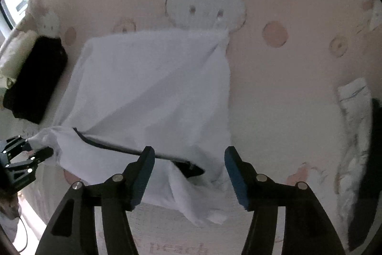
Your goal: Fold clothes
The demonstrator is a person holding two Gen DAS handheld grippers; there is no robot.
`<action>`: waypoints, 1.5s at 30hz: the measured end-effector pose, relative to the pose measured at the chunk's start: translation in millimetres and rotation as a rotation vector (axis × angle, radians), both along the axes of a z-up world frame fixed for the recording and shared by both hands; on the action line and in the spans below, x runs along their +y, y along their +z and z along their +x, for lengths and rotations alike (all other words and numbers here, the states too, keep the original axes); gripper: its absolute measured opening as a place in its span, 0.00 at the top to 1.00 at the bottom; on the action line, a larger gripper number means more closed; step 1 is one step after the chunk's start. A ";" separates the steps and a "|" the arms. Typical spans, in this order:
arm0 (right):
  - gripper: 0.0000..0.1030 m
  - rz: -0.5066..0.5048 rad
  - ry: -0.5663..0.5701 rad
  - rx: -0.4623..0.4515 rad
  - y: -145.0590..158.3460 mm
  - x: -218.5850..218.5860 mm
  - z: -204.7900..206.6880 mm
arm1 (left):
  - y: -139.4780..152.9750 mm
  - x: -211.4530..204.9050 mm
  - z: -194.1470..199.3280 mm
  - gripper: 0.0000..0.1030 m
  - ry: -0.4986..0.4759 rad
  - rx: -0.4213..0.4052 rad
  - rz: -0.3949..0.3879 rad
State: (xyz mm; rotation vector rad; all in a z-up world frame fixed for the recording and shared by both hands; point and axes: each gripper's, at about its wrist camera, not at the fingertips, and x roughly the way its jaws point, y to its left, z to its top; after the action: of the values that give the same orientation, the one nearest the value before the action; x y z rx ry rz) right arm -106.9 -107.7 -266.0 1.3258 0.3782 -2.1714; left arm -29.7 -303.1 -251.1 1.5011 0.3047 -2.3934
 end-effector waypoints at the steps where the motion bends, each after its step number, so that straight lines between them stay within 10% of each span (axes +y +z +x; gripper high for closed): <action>1: 0.37 -0.021 -0.001 -0.010 16.8 -2.4 -7.9 | 0.9 -0.4 0.0 0.73 -0.003 -0.001 -0.003; 7: 0.35 -0.092 -0.006 -0.028 52.4 20.0 -29.2 | 1.0 3.7 2.7 0.73 -0.009 -0.018 -0.010; 21: 0.36 -0.058 0.065 0.011 -2.4 -13.3 -10.4 | 5.1 2.3 4.0 0.73 0.014 -0.034 -0.001; 24: 0.66 -0.091 0.051 0.009 -3.4 -5.2 -23.1 | 6.2 1.0 2.1 0.73 0.018 -0.034 0.001; 29: 0.68 -0.125 -0.044 -0.028 -4.4 5.0 -48.0 | 7.3 -13.2 1.4 0.73 0.036 -0.044 0.031; 45: 0.62 0.230 0.061 0.124 -31.2 -32.8 -57.8 | -25.3 -52.2 -8.8 0.60 0.127 -0.085 0.146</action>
State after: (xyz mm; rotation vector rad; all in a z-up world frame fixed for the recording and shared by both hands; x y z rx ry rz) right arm -164.6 -140.5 -297.3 1.2829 0.7258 -2.2166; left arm -38.5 -355.3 -276.4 1.5904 0.5489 -2.2438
